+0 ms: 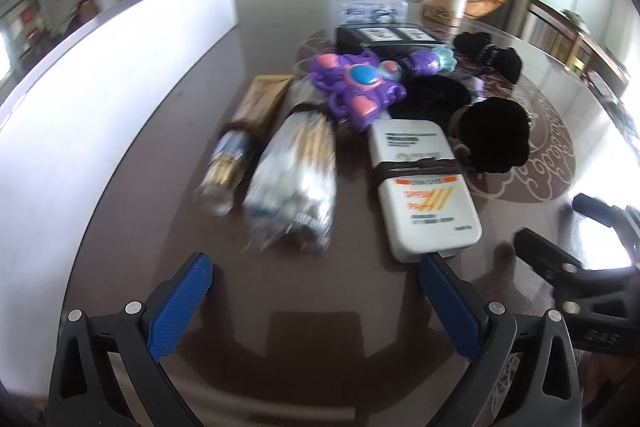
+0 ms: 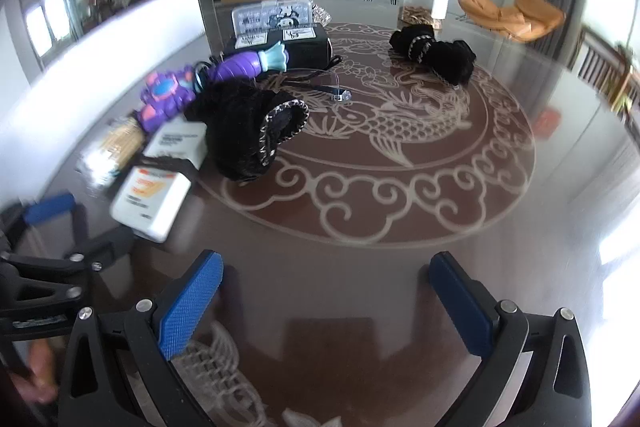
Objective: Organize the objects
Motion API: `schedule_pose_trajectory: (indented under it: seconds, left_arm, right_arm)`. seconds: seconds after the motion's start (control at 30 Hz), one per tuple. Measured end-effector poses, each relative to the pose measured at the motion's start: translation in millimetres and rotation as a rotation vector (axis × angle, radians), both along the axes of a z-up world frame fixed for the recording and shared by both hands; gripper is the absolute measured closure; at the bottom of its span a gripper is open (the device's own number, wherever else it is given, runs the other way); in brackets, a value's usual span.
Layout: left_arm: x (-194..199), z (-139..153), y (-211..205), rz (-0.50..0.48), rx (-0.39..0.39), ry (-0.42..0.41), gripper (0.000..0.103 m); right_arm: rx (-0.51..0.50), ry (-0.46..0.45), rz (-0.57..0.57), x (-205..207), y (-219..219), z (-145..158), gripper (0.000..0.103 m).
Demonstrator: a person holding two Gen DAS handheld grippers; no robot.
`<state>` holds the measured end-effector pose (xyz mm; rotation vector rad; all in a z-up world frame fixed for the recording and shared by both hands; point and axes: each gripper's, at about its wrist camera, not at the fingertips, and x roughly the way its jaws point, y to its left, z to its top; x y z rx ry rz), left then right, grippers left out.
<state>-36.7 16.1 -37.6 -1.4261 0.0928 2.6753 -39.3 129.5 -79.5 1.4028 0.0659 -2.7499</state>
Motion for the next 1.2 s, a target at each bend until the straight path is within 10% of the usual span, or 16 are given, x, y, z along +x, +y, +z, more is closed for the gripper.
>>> schedule_pose_trajectory:
  seconds: [0.5,1.2]
  left_arm:
    - [-88,3,28,-0.123,0.011,0.034,0.0]
    - [-89,5,29,-0.116,0.01,0.034,0.0]
  right_arm:
    - [-0.005,-0.003,-0.095,-68,29,-3,0.0]
    - [-0.005,-0.002,-0.101,-68,28,-3,0.0]
